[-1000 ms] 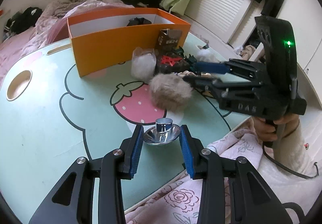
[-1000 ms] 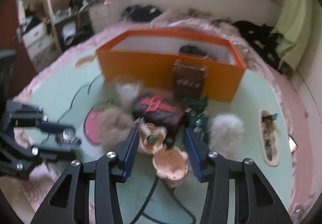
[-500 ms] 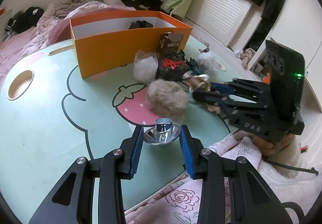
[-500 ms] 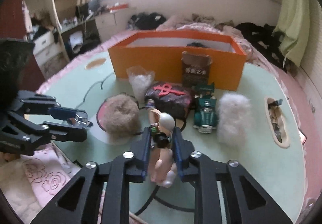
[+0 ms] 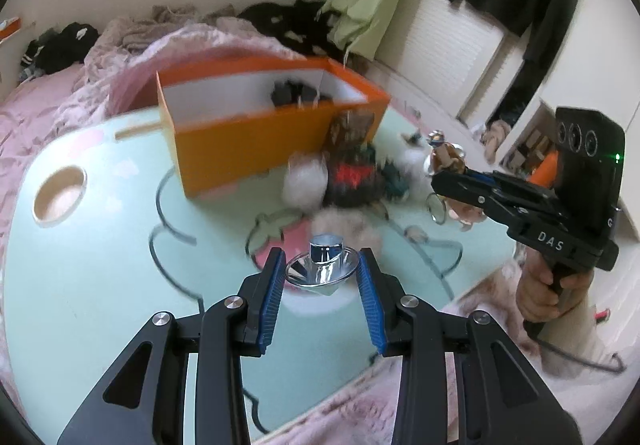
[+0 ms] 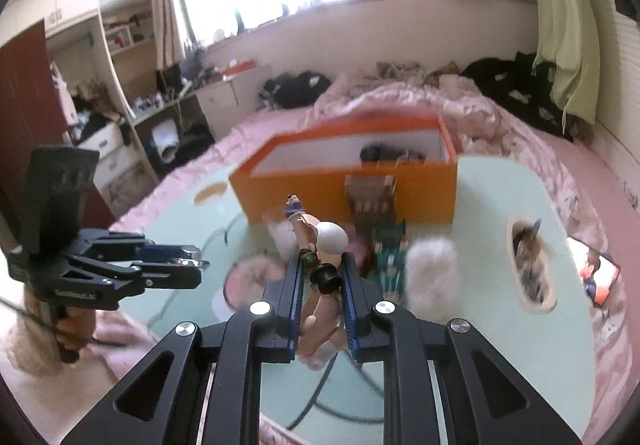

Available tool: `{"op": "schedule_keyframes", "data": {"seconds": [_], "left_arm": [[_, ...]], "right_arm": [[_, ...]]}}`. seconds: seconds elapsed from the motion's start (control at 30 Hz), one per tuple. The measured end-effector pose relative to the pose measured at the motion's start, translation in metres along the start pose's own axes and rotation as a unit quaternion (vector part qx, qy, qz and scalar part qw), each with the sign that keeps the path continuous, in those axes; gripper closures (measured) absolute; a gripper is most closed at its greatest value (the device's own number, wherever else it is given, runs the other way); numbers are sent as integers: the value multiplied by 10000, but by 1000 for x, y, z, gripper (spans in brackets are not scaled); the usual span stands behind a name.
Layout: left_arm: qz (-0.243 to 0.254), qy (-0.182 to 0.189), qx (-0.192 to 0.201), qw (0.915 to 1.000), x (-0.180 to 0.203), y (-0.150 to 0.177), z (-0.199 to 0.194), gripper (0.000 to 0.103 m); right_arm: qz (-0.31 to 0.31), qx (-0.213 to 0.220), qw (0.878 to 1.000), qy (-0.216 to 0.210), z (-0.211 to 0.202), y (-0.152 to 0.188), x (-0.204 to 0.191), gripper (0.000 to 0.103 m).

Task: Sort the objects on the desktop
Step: 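Place the metal part in the orange box while the right tool carries the figurine in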

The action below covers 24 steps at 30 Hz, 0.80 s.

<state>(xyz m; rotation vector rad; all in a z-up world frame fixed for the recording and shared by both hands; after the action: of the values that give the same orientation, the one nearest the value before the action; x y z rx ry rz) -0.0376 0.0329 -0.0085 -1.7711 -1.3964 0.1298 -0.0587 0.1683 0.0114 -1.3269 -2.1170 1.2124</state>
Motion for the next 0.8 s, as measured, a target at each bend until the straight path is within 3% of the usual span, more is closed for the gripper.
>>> {"op": "schedule_keyframes", "data": {"seconds": [0.17,0.37,0.43,0.47,0.5,0.57,0.7,0.8], "left_arm": [[-66,-11,369,9993,-3,-60,-3,65],[-596,-170,451,9971,-40,-120,33,62],[-791,-216,323,9961,-56,-126,50,42],[-840,-291,240,9957,-62,-124,57,41],[-894,-423,183,9949,-69,-122,61,41],[-914,-560,150,9941,-75,-115,63,41],[-884,-419,394,9944,-72,-106,47,41],[-762,-469,560,9944,-66,-102,32,36]], "right_arm": [[258,267,9993,44,9,-52,13,85],[491,7,9986,210,65,-91,28,84],[678,-127,9973,265,85,-94,37,79],[761,-271,9963,303,95,-92,42,63],[831,-386,9952,352,102,-89,47,55],[1004,-448,9930,440,107,-83,58,53],[1308,-281,9907,239,91,-74,68,51],[1487,-116,9887,156,71,-69,73,42]]}}
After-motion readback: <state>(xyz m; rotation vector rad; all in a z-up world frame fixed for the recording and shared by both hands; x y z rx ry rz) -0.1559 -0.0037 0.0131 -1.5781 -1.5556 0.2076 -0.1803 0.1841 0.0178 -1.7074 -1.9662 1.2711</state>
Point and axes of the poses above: each gripper's, at about its wrist camera, not at the fingertips, and z roughly the way its jaws point, x to its right, y to its underside, the point moved 9 cm from there along z, roughly the way its jaws point, and after that the axes turned 9 degrees about y, right-handed, at the moved point
